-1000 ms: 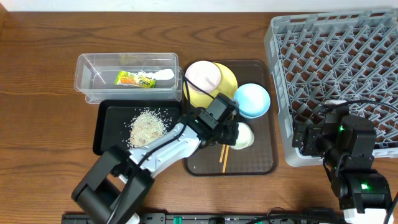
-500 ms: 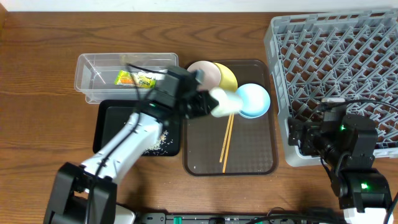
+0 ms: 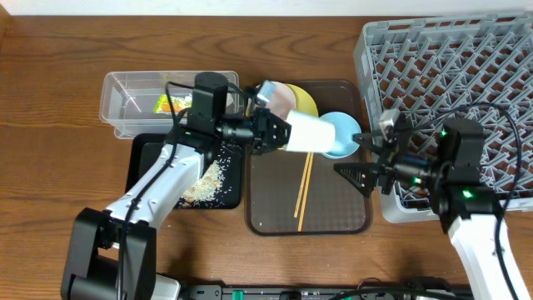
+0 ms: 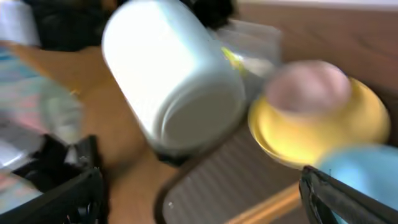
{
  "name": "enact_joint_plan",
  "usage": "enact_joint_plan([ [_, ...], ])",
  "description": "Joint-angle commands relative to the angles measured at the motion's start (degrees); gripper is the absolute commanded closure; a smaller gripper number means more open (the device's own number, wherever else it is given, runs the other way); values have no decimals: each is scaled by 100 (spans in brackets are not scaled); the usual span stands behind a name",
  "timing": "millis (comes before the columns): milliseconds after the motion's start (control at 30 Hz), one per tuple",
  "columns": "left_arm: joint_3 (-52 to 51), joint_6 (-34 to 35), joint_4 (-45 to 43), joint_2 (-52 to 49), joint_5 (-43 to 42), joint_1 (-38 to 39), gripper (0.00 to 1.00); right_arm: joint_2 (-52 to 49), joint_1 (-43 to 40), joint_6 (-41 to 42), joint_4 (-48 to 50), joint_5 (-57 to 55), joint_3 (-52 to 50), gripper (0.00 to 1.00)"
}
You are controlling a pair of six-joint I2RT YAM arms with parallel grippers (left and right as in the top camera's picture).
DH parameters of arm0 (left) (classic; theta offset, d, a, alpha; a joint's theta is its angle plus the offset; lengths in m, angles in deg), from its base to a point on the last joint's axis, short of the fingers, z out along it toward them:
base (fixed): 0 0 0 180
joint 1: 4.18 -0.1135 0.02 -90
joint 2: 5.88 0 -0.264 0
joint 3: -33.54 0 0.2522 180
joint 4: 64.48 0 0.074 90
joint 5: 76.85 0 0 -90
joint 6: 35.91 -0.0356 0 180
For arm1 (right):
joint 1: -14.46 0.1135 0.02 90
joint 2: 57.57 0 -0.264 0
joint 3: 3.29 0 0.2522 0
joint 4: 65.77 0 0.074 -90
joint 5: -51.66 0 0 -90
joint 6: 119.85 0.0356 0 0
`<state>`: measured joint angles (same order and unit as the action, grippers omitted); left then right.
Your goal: Sort waste into correct bins and load items into the dishwasher rack
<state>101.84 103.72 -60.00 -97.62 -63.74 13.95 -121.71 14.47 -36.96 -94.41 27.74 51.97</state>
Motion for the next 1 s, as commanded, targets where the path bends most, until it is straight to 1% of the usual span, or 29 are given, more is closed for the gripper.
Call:
enact_joint_plan([
  [0,0,92,-26,-48,-461,136,94,-284,-26,133,476,1416,39,2],
  [67,0,122,-24,-48,-361,214,94,-417,13,369,767,1554,39,2],
  [167,0,192,-28,-48,-238,345,94,-474,133,474,898,1554,39,3],
  [333,0,197,-28,-48,-149,511,94,-474,289,476,911,1429,39,9],
  [400,0,240,-28,-48,-146,535,94,-474,308,476,909,1429,39,15],
  [533,0,367,-28,-48,-94,538,94,-474,308,476,909,1429,39,22],
  [567,0,367,-31,-48,-72,535,94,-474,306,476,909,1427,39,25],
  [700,0,369,-26,-48,-66,544,93,-476,306,476,909,1314,39,43],
  [767,0,431,-26,-48,-66,546,93,-476,306,485,909,1209,39,43],
  [833,0,424,-26,-48,-63,546,83,-476,306,492,909,1132,39,44],
  [867,0,417,-28,-48,-57,546,65,-476,306,494,907,1062,39,43],
  [900,0,350,-26,-48,-22,546,58,-476,306,494,905,984,39,43],
  [967,0,-155,-22,-48,105,546,55,-476,306,494,848,640,39,46],
])
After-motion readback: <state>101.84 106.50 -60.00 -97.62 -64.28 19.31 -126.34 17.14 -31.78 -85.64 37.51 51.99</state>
